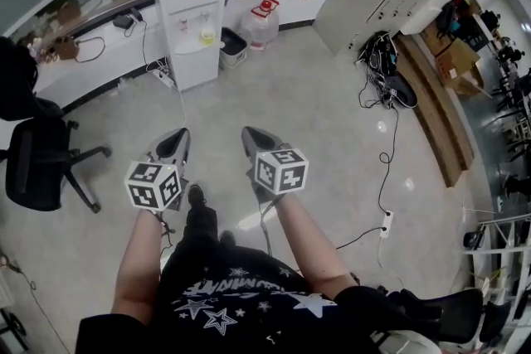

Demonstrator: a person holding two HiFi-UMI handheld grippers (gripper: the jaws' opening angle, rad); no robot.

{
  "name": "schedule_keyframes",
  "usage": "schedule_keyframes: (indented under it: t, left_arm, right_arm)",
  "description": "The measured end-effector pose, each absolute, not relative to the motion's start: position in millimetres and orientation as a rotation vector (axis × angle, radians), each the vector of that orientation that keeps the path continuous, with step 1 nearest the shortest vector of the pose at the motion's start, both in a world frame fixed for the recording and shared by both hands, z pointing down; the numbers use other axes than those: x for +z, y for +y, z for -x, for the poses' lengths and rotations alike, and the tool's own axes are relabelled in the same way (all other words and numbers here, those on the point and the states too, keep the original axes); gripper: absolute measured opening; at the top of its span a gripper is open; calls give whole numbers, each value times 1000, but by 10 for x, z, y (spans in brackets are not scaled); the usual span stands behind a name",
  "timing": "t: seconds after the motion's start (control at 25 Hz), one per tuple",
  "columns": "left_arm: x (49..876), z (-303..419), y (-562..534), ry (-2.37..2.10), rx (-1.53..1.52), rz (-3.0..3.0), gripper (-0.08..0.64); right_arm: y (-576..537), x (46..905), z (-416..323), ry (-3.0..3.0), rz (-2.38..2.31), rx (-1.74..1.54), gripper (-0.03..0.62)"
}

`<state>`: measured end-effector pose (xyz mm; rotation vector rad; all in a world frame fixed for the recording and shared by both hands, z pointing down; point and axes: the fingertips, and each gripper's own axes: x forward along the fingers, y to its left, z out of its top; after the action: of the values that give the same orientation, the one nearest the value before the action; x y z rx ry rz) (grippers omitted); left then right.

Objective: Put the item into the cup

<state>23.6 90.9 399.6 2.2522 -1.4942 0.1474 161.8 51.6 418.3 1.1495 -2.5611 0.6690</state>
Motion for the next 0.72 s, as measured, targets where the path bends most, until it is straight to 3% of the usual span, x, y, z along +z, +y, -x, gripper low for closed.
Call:
schedule_keyframes:
  t: [0.72]
  left_arm:
    - [3933, -342, 1557, -1520, 129, -2246, 5]
  right_arm:
    - [1123, 4168, -1603, -2591, -1047, 633, 0]
